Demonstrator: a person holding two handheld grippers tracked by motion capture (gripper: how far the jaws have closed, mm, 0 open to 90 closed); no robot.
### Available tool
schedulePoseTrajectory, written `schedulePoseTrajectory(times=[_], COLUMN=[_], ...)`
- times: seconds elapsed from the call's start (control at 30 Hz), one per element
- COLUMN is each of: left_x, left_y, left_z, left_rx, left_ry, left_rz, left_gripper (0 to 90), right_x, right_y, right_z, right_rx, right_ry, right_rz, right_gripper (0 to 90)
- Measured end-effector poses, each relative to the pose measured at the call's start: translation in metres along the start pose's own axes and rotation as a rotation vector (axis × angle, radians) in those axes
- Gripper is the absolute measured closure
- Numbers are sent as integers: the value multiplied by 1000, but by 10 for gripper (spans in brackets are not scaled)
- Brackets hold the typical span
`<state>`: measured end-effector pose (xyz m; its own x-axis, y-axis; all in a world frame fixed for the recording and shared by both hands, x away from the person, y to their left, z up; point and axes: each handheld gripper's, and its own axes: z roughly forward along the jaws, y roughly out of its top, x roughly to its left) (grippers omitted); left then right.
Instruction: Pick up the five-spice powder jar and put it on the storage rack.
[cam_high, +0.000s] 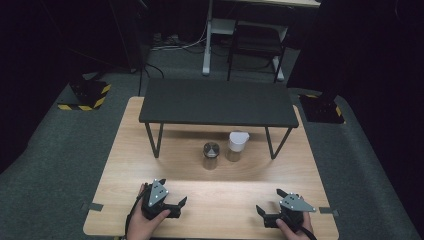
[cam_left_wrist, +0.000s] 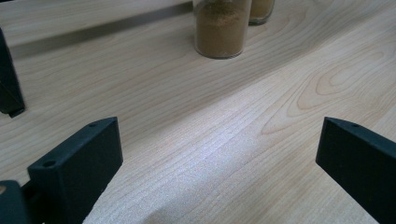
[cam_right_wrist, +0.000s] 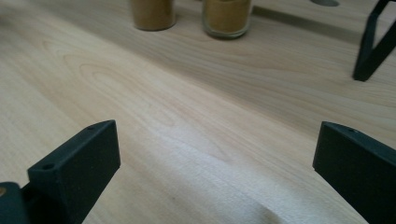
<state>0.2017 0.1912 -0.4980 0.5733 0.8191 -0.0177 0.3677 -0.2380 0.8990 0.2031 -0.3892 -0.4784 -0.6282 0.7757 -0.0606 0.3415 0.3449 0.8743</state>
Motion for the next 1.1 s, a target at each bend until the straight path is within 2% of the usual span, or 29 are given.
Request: schedulePoseTrajectory(times=[0.23, 0.37, 0.73, 1.0, 1.1], left_x=[7, 7, 7, 6, 5], left_y=[-2, -1, -1, -1, -2], left_z=[0, 0, 0, 1, 1], left_rx=[-10, -5, -10, -10, -16], left_ry=[-17, -21, -24, -18, -21], left_rz=[-45, -38, -36, -43, -32], left_gripper=[7, 7, 7, 7, 7], right_x=[-2, -3, -4, -4, -4], right_y=[-5, -5, -5, -7, -7], right_z=[-3, -3, -3, -4, -4], right_rx=[-21, -23, -21, -32, -31], right_ry=[-9, -12, -7, -12, -9], right_rz=[54, 76, 72, 90, 82], right_gripper=[4, 4, 4, 4, 4])
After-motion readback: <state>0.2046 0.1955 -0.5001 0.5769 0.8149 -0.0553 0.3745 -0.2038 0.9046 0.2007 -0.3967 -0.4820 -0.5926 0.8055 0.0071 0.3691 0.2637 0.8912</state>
